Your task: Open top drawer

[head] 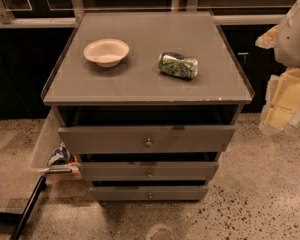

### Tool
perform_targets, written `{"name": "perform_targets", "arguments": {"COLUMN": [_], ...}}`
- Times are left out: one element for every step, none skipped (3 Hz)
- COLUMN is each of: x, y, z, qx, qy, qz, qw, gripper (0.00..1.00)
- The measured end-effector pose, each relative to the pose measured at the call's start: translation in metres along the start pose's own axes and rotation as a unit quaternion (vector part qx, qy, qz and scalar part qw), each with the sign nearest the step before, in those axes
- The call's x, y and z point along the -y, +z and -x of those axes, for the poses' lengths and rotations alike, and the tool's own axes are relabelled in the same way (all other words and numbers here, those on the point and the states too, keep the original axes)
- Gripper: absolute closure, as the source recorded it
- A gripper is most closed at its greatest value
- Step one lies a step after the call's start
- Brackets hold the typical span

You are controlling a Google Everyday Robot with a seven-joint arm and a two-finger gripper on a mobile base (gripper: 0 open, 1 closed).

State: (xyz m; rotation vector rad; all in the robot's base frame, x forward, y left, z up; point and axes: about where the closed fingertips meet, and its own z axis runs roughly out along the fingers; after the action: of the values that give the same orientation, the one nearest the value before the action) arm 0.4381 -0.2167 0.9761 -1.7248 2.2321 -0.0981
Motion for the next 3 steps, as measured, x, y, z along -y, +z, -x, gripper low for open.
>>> {"name": "perform_targets", "arguments": {"x": [0.0,-0.003,-0.012], "y": [0.0,0.025,0.057], "z": [0.0,-0.01,-0.026], "qx": [0.0,-0.01,-0.019], "qy": [0.0,0.014,0.018], "qz": [0.0,0.008,0.019], "qw": [1.0,0.9998,0.9995], "gripper": [0.0,0.0,0.0]}}
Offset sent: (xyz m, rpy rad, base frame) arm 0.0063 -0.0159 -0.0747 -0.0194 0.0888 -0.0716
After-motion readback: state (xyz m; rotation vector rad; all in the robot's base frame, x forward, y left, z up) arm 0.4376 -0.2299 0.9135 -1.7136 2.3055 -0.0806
